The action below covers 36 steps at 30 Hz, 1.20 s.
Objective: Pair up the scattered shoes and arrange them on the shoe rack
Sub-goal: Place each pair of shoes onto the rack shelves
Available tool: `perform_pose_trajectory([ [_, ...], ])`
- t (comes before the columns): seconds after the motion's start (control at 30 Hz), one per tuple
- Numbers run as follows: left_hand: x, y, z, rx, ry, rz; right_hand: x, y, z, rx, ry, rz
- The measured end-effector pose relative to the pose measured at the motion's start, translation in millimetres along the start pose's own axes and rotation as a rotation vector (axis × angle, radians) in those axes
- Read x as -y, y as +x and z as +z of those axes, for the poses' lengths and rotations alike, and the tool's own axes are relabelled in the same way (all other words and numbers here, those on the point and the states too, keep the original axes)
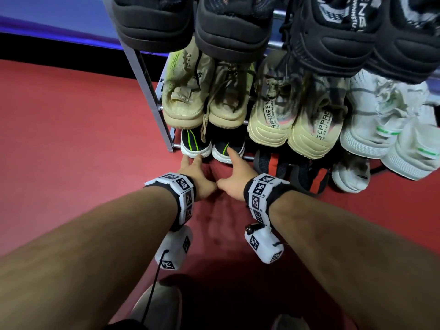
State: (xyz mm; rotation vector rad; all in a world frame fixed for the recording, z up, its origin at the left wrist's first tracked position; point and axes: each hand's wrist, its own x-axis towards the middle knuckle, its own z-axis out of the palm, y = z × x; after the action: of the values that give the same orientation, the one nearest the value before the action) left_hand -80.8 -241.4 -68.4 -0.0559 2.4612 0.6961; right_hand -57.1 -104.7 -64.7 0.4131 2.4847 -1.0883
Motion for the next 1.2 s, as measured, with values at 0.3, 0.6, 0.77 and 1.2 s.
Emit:
perform_pose_trajectory([
  [0.3,-4,2,-4,0.012,0.108,0.02,-19,-6,-19,-0.015,-0.038,0.041],
  [0.6,-56,-29,24,0.013,0.162,0.175,-59,-41,-43,-0.159,-0.01,0.029],
  [0.77,-87,-45,47,0.026,0.143,0.229,-83,-52,-65,-0.258,-0.054,0.079],
  [1.2,-125,-40,89,0.124,0.089,0.151,-152,-58,-98,-0.482,0.053,0.467],
])
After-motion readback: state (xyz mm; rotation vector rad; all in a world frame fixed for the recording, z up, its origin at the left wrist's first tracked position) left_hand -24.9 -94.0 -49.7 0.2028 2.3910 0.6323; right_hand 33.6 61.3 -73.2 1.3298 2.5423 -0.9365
